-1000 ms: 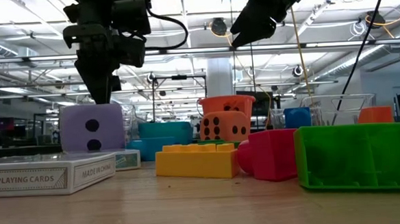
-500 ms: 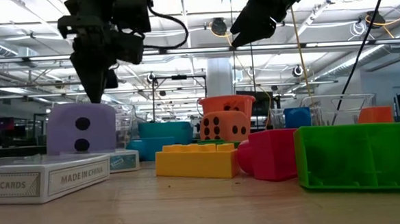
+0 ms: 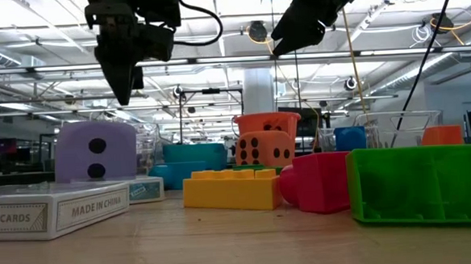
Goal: Pick & Place Toys
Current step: Put the violet dice into the left transparent bin
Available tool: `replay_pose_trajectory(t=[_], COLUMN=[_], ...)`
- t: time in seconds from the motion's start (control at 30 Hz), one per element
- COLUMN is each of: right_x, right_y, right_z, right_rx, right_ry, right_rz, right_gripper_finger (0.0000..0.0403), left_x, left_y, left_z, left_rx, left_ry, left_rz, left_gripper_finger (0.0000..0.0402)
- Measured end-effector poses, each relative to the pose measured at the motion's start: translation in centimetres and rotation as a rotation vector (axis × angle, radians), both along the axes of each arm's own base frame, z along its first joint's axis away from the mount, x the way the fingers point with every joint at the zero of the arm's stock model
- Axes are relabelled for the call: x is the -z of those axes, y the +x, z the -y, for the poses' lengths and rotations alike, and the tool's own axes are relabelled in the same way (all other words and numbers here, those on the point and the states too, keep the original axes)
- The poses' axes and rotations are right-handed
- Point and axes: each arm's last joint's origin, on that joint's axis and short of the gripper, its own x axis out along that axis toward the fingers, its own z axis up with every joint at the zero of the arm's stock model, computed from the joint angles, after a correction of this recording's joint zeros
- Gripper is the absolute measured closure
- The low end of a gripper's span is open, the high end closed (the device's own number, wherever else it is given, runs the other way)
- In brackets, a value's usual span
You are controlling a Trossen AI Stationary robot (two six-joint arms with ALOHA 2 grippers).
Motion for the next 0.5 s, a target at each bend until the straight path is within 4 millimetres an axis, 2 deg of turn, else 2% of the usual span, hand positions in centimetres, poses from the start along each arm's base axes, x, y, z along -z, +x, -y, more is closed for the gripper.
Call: replay_pose_trajectory(t=[0.17, 0.5], right_x=[0.0, 0.0], right_y=[0.0, 0.0], right_z=[0.0, 0.0], right_rx=[0.0, -0.012], right_ry=[0.0, -0.016], right_rz=[0.0, -0.003], right_gripper_finger=[0.0094, 0.0094], left_x=[-0.1, 0.0], left_y=[0.0, -0.5], left_z=[0.3, 2.1], left_rx=[-0.023, -0.078], left_ry=[-0.008, 0.009], left_rz=[-0.016, -0.13], left_gripper_finger=[0.0296, 0.0143])
